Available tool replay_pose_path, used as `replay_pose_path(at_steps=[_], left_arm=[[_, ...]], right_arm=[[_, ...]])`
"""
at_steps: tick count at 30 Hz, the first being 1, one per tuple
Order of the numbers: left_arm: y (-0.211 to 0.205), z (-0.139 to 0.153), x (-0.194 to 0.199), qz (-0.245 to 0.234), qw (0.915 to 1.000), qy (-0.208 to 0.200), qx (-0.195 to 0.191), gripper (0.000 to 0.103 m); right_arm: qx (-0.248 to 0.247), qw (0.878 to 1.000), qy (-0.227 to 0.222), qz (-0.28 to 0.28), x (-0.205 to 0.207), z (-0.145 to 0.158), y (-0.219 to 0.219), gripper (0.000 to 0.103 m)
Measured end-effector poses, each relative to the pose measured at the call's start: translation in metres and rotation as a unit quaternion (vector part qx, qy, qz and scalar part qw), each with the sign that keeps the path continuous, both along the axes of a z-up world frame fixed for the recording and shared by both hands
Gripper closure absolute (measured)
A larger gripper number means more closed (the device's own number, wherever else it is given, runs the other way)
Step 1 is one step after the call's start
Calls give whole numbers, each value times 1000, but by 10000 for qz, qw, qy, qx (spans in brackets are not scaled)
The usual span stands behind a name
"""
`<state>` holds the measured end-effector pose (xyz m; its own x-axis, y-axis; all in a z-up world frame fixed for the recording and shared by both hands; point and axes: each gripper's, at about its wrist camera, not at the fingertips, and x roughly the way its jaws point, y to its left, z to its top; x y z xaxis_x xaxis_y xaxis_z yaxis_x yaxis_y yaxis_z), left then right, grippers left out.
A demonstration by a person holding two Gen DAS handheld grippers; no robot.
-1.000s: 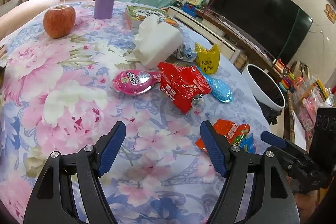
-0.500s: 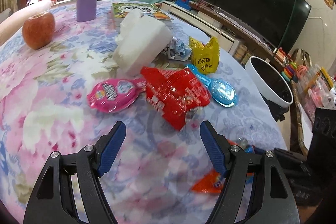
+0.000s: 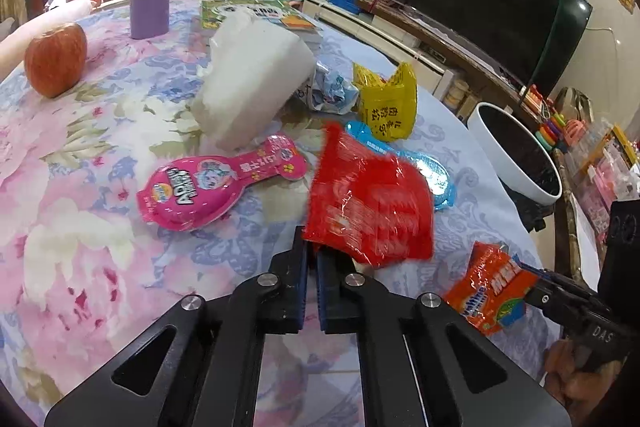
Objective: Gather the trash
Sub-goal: 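Grasp the red snack wrapper with the left tool while the right tool grasps the orange wrapper, then carry both wrappers over the trash bin and open both tools to drop them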
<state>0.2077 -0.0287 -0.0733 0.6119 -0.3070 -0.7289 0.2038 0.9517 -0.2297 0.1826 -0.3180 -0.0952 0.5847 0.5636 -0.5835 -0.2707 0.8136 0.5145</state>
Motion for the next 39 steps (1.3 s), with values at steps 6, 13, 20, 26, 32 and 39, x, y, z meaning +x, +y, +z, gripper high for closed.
replay_pose_path(at_steps=[6,13,20,26,32,39], left_arm=[[14,2,-12,129,9999,-20,-90,102],[13,4,-22,102,9999,-32,-78,102],[-1,7,-26,-48,9999,-48,-82,102],[-24,14,-26,-314,9994,-111,-78,102],[-51,21,-26,-608,9980,-148,-49,102],[-83,27,-23,-912,9957,-155,-11,102]], right_arm=[[152,9997,-42,160,-5,2,4,43],[222,9994,94,259,7,-7,14,55],[143,9994,63,297,5,-9,12,101],[10,9998,-185,38,-2,4,-10,102],[-38,9988,-433,-246,-8,18,-36,102],[-130,9962,-602,-612,-14,25,-68,101]])
